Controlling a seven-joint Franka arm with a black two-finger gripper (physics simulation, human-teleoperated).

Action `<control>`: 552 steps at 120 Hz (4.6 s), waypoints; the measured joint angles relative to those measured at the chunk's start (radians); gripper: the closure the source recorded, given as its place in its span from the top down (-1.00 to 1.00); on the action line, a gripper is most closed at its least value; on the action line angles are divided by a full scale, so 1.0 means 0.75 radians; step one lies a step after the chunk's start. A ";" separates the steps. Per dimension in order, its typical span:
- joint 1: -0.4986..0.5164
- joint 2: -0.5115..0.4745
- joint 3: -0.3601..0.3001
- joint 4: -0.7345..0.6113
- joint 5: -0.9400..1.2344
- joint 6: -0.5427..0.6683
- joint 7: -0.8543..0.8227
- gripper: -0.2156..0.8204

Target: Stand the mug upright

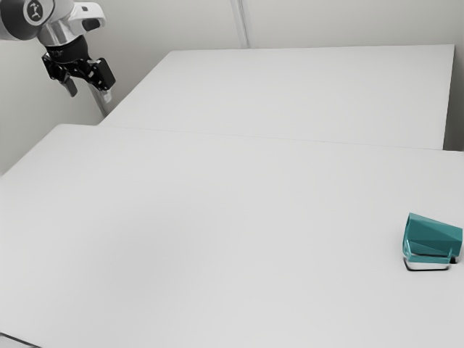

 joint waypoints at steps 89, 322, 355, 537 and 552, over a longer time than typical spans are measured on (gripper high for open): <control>-0.071 0.301 -0.031 -0.121 -0.593 0.227 0.066 0.58; -0.571 1.185 -0.450 0.254 -1.929 1.078 0.028 0.58; -0.571 1.228 -0.491 0.304 -1.932 1.091 0.026 0.58; -0.432 0.436 -0.179 -0.135 -0.340 0.749 -0.386 -0.91; -0.371 0.342 -0.183 -0.224 -0.259 0.655 -0.431 -0.91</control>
